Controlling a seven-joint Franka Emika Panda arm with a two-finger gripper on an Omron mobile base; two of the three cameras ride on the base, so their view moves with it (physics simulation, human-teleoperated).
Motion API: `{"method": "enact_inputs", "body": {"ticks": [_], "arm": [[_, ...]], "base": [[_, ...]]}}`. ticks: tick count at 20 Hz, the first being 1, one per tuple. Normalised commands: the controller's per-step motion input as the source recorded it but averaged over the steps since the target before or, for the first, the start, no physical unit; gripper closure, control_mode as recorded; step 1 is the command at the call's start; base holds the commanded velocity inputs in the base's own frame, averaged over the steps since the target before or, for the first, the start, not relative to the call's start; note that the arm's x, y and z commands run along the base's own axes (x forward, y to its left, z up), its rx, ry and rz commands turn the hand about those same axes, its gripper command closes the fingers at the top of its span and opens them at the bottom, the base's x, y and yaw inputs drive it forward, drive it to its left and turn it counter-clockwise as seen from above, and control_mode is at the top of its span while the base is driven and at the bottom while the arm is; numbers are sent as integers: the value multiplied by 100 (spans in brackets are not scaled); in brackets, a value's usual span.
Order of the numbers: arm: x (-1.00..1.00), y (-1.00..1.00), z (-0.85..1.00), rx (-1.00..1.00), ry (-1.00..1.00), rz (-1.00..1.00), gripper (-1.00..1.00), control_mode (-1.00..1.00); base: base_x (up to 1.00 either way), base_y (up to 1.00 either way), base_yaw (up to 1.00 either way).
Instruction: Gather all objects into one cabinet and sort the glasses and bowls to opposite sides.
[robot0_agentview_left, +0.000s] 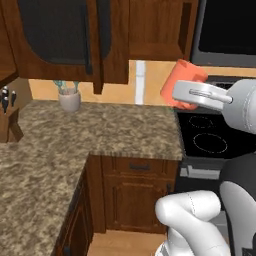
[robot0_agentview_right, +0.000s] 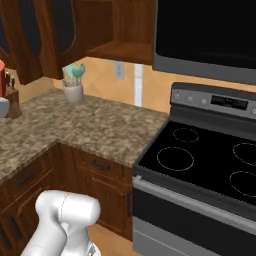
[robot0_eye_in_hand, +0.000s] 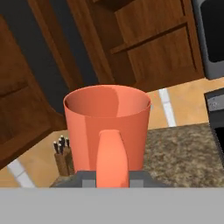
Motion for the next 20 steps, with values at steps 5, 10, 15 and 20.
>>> {"method": "enact_inputs", "body": {"ticks": [5, 10, 15, 20], "arm": [[0, 0, 0, 0, 0, 0, 100, 100], [0, 0, 0, 0, 0, 0, 100, 100], [0, 0, 0, 0, 0, 0, 100, 100], [0, 0, 0, 0, 0, 0, 100, 100]], "base": [[20, -18, 58], [11, -1, 56], [64, -13, 54], [75, -30, 26]]}}
